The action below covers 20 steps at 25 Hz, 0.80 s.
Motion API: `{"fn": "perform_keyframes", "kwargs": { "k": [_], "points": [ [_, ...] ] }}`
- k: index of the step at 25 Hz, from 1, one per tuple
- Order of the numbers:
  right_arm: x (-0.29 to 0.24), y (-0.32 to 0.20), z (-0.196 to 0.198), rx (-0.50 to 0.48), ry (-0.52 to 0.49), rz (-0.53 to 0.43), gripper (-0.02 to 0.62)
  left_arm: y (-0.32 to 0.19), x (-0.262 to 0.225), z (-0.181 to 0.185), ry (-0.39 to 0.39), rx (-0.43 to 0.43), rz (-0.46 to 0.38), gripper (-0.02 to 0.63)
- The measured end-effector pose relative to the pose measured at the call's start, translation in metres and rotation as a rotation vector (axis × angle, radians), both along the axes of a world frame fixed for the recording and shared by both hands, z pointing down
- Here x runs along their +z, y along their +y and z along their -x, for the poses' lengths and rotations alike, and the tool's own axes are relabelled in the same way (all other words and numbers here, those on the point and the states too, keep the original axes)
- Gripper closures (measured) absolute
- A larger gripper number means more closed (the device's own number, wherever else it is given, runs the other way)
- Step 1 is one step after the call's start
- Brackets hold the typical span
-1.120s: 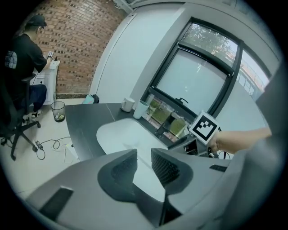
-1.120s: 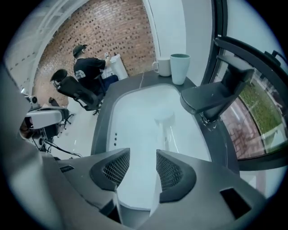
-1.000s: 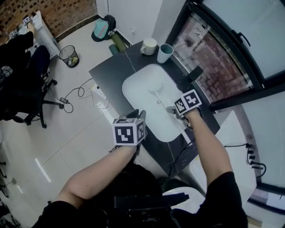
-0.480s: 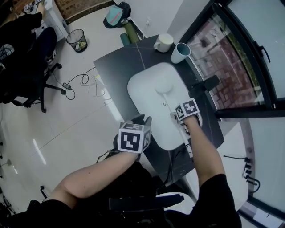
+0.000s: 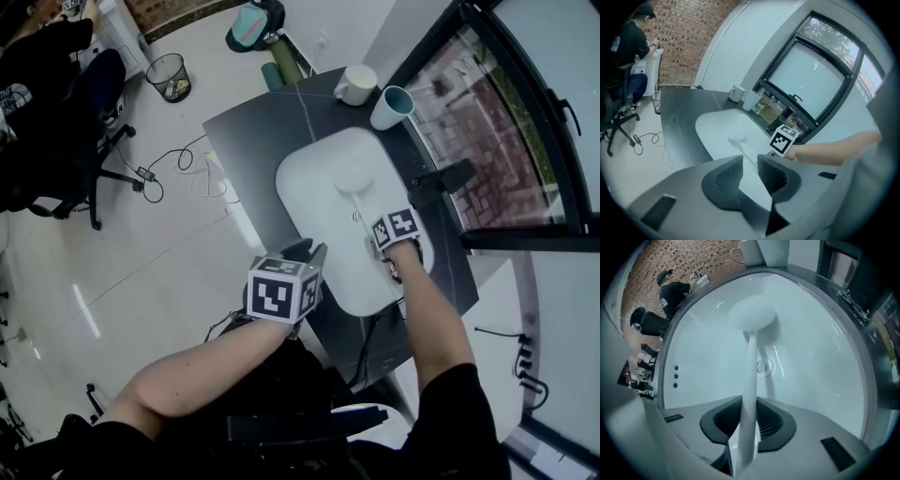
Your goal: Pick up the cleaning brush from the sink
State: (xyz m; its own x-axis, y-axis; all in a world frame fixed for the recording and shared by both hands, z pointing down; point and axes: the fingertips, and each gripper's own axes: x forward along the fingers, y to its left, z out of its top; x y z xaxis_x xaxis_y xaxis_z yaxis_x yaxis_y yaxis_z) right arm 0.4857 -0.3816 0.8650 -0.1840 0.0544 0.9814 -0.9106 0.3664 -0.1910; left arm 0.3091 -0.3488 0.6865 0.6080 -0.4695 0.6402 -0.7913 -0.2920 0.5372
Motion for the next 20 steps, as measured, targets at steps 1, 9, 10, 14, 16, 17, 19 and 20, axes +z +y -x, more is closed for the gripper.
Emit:
{"fn": "perform_keyframes", "kwargs": {
  "k": [1,9,10,14,16,17,19,20],
  "points": [
    [-0.001,0.001,-0.001,0.002,-0.001,0.000,0.536,0.001,-0.001,-0.001,0.007,-0.001,0.001,0.500],
    [-0.040,0.013,0.017,0.040,-0.066,-0.050,0.538,0.016,-0.027,-0.002,0.015,0.014,-0.052,0.500],
    [-0.051,0.017,0.017,0.035,-0.071,-0.060,0.540,0.020,-0.035,-0.004,0.014,0.018,-0.061,0.500],
    [-0.099,0.036,0.024,0.042,-0.124,-0.126,0.541,0.037,-0.071,-0.006,0.010,0.035,-0.113,0.500],
    [-0.123,0.049,0.032,0.040,-0.141,-0.164,0.540,0.046,-0.090,0.002,0.012,0.034,-0.135,0.500],
    [-0.135,0.056,0.036,0.032,-0.144,-0.181,0.540,0.051,-0.099,0.006,0.014,0.031,-0.144,0.500],
    [-0.160,0.070,0.048,0.029,-0.156,-0.219,0.540,0.058,-0.116,0.015,0.016,0.038,-0.167,0.500],
    [-0.174,0.076,0.055,0.039,-0.165,-0.243,0.540,0.060,-0.123,0.019,0.017,0.051,-0.182,0.500]
  ]
}}
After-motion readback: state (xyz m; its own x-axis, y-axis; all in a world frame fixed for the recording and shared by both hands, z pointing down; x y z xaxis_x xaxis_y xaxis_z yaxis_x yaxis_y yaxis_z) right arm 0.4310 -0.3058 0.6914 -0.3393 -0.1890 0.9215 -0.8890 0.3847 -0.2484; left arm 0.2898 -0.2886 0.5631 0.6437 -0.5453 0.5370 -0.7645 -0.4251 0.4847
